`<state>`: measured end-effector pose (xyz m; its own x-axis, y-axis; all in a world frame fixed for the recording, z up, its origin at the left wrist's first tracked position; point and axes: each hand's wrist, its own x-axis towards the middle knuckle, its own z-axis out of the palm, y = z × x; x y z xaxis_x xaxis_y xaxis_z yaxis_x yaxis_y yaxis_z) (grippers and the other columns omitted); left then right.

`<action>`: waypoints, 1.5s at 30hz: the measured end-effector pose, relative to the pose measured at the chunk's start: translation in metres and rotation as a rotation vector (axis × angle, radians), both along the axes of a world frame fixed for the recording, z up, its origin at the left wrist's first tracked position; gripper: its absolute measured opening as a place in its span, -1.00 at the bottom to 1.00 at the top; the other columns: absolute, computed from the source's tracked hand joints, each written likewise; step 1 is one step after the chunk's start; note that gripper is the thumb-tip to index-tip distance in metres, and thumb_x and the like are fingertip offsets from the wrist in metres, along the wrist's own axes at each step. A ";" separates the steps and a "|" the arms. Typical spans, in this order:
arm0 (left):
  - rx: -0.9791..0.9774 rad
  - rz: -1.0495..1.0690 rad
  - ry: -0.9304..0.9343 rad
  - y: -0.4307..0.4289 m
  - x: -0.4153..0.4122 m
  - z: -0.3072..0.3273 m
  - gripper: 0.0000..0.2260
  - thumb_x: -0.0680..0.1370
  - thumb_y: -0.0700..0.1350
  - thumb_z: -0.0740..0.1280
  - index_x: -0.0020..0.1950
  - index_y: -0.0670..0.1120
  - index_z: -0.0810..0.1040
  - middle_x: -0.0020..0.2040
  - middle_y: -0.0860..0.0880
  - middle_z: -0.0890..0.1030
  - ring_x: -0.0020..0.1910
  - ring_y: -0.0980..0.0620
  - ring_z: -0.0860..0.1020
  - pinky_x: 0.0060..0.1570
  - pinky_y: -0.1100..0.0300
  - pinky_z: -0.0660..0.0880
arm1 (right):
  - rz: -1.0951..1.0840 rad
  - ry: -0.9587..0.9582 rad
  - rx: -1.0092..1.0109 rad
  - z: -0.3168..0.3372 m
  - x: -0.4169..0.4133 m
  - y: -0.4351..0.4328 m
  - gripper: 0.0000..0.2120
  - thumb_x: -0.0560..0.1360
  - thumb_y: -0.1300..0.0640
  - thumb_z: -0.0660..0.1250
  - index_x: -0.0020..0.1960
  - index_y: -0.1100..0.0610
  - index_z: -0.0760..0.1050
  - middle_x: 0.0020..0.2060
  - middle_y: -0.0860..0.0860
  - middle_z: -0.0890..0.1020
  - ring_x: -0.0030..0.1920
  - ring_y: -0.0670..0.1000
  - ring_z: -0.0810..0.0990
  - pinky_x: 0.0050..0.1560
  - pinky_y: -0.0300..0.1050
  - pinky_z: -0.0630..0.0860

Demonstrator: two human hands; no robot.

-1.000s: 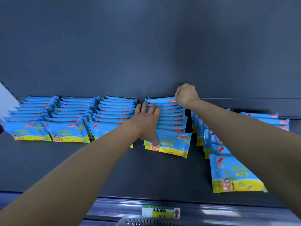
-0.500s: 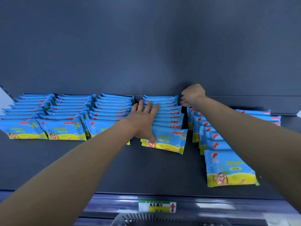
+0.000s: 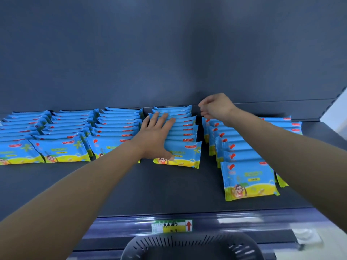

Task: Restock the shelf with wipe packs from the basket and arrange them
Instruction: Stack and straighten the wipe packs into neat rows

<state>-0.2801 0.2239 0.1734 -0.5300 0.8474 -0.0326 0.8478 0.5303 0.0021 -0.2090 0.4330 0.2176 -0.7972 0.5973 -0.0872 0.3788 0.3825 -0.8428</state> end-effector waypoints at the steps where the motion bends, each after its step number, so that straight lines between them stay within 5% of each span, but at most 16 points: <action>1: 0.027 -0.024 0.005 -0.001 0.002 0.000 0.03 0.28 0.29 0.43 0.51 0.05 -0.15 0.54 -0.04 -0.15 0.51 -0.10 -0.23 0.44 -0.04 -0.27 | 0.026 0.014 0.031 0.001 0.007 0.000 -0.84 0.53 0.26 0.22 -0.09 0.17 0.58 -0.13 0.09 0.63 -0.13 -0.01 0.62 0.08 0.05 0.60; 6: 0.056 -0.059 -0.014 -0.001 0.014 0.002 -0.01 0.30 0.27 0.43 0.51 0.05 -0.10 0.53 0.00 -0.07 0.51 -0.05 -0.17 0.44 0.00 -0.28 | 0.122 0.029 0.266 0.008 0.042 0.009 -0.85 0.49 0.25 0.29 -0.01 0.12 0.61 -0.24 -0.07 0.58 -0.21 -0.11 0.53 -0.30 -0.39 0.41; 13: 0.284 -0.189 0.045 0.026 0.060 0.013 -0.28 0.40 0.15 0.40 0.46 -0.05 0.19 0.42 -0.02 0.23 0.43 -0.02 0.11 0.44 0.09 -0.14 | 0.095 0.002 0.371 0.003 0.092 0.033 -0.85 0.49 0.22 0.33 0.03 0.13 0.61 -0.22 -0.04 0.58 -0.25 -0.10 0.52 -0.44 -0.42 0.40; 19: 0.358 -0.240 -0.084 0.072 0.129 0.003 -0.30 0.39 0.13 0.43 0.42 -0.09 0.26 0.38 -0.05 0.32 0.37 -0.04 0.20 0.35 0.19 0.01 | 0.142 -0.068 0.420 -0.007 0.126 0.058 -0.82 0.48 0.23 0.35 0.08 0.16 0.58 -0.10 0.06 0.61 -0.17 -0.01 0.52 -0.25 -0.24 0.49; 26: 0.027 -0.110 -0.103 0.116 0.158 -0.020 0.06 0.27 0.24 0.48 0.53 -0.07 -0.09 0.54 -0.07 -0.03 0.51 -0.02 -0.11 0.45 -0.02 -0.24 | 0.269 -0.125 0.491 -0.009 0.142 0.097 -0.69 0.52 0.16 0.31 0.25 0.17 0.49 0.18 0.08 0.57 0.08 0.06 0.52 -0.01 -0.18 0.38; 29: 0.052 -0.075 -0.095 0.124 0.158 -0.019 0.02 0.28 0.22 0.48 0.52 -0.09 -0.04 0.50 -0.07 0.08 0.50 -0.04 -0.02 0.45 -0.02 -0.20 | 0.323 -0.147 0.485 -0.009 0.143 0.106 -0.65 0.52 0.13 0.33 0.28 0.17 0.46 0.25 0.07 0.53 0.21 0.07 0.49 0.07 -0.17 0.36; 36: 0.113 -0.098 0.025 0.130 0.145 -0.015 -0.10 0.27 0.21 0.46 0.46 -0.12 0.16 0.30 -0.07 0.28 0.34 -0.07 0.21 0.43 0.08 -0.05 | 0.325 -0.192 0.467 -0.010 0.123 0.110 -0.67 0.54 0.08 0.30 0.26 0.18 0.45 0.19 0.10 0.54 0.13 0.07 0.51 0.03 -0.13 0.38; 40: 0.154 -0.132 0.077 0.127 0.138 -0.017 -0.16 0.29 0.20 0.43 0.44 -0.11 0.18 0.27 -0.06 0.27 0.33 -0.06 0.20 0.45 0.05 -0.08 | 0.288 -0.198 0.450 -0.016 0.116 0.106 -0.63 0.54 0.05 0.29 0.30 0.16 0.40 0.22 0.11 0.50 0.07 0.06 0.52 0.02 -0.11 0.42; 45: 0.104 -0.129 0.028 0.126 0.136 -0.021 -0.20 0.36 0.12 0.36 0.47 -0.09 0.07 0.46 -0.11 0.12 0.47 -0.08 0.02 0.48 0.01 -0.19 | 0.296 -0.240 0.417 -0.022 0.092 0.112 -0.46 0.54 -0.03 0.27 0.44 0.15 0.25 0.39 0.09 0.37 0.33 0.09 0.40 0.28 -0.08 0.35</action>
